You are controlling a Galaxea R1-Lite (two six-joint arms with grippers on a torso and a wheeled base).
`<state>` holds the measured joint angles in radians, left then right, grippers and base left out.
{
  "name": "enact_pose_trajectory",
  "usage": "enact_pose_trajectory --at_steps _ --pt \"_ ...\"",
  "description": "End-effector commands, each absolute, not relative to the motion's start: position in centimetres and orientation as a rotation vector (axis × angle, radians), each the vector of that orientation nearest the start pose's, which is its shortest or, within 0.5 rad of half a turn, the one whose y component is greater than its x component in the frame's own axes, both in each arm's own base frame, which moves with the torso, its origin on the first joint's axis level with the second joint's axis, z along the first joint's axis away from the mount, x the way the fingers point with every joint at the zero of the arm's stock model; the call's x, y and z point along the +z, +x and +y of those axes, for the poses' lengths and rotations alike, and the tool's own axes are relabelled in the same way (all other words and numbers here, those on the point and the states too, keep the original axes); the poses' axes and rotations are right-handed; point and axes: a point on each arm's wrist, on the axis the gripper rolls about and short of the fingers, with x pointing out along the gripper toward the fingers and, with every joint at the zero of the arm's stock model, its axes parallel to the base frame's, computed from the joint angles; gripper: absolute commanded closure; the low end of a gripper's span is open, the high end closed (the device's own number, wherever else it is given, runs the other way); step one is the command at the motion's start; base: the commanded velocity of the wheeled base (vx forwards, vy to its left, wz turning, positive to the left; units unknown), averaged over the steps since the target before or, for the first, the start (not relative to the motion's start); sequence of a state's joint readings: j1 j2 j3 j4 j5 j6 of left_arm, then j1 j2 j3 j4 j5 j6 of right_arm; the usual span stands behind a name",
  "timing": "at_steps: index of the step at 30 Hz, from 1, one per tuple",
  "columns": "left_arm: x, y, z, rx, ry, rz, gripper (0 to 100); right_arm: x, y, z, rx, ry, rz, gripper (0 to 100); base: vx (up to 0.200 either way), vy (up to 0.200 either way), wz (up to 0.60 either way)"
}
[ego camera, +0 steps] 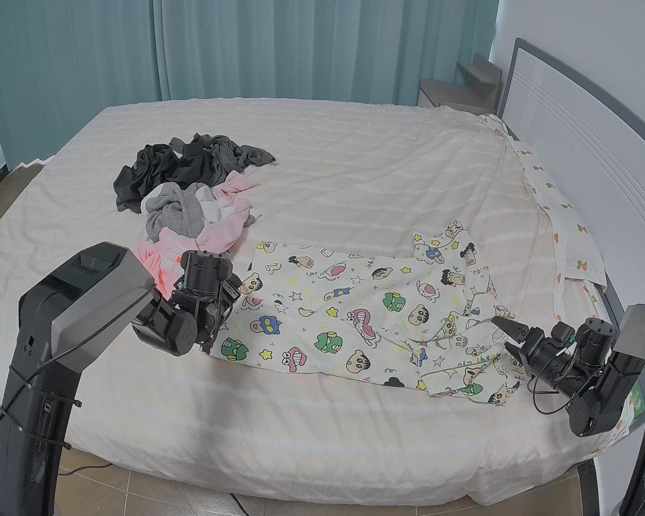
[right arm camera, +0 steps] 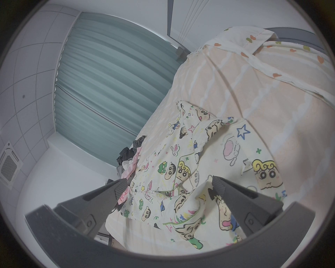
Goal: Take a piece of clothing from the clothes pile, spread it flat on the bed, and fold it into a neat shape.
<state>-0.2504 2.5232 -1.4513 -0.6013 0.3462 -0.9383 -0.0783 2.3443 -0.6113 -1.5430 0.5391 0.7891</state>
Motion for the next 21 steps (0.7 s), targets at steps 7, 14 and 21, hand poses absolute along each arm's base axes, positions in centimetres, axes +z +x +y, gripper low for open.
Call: enact_pose_trajectory --at_steps 7,14,21 --pt "9.1 41.4 -7.2 0.256 -0.849 0.358 0 3.3 32.2 -4.1 0.204 0.846 0.308 0 0.000 0.000 0.00" --pt "11.9 32.0 -6.0 0.060 -1.071 0.565 0 4.7 29.6 -1.7 0.207 0.921 0.353 0 0.000 0.000 0.00" --pt "8.3 27.6 -5.9 0.048 -1.174 0.715 0 3.8 29.5 2.1 0.164 0.925 0.471 0 0.000 0.000 0.00"
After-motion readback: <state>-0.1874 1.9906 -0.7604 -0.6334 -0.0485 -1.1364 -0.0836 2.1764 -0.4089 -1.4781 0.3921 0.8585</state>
